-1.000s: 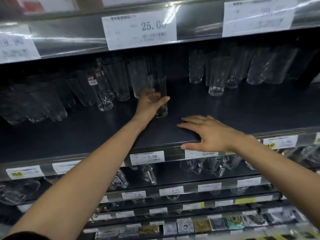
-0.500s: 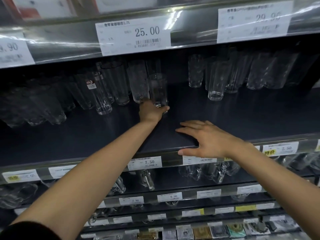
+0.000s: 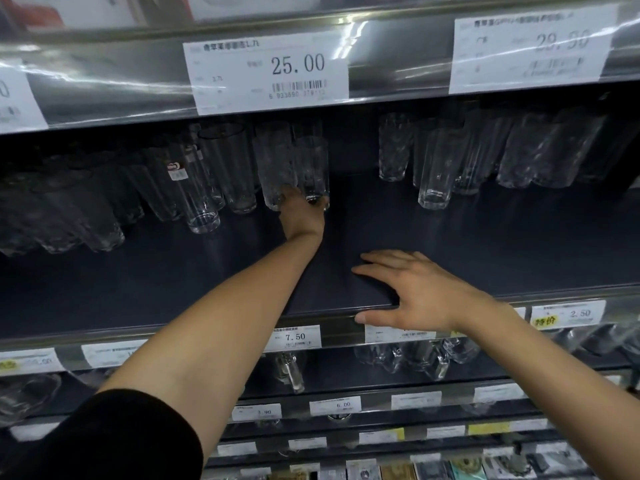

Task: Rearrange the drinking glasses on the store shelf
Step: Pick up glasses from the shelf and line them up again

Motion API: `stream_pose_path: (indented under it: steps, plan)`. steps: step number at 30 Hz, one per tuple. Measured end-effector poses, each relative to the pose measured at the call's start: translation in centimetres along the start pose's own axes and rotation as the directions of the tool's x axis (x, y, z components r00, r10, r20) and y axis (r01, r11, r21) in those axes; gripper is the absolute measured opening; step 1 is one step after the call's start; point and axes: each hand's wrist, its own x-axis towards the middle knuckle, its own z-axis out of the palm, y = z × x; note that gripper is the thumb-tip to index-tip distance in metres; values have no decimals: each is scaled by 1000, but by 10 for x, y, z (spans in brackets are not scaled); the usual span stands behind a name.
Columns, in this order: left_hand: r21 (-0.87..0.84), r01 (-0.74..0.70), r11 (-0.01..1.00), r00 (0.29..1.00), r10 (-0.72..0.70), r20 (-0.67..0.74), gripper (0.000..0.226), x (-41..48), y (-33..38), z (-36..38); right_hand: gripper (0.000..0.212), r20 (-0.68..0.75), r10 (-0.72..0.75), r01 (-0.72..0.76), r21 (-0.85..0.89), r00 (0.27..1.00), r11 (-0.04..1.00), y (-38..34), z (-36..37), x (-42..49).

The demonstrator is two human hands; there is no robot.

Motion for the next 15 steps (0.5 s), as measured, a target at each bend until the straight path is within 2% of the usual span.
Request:
stream_pose_path:
  steps: [8, 15]
  plan:
    - [-15, -45, 999, 997, 44, -62, 38, 11, -1, 7, 94, 27, 12, -12, 8, 1000, 1000, -3, -3, 0]
    - [29, -43, 999, 995, 45, -90, 41, 15, 3, 9, 90, 22, 12, -12, 5, 1000, 1000, -3, -3, 0]
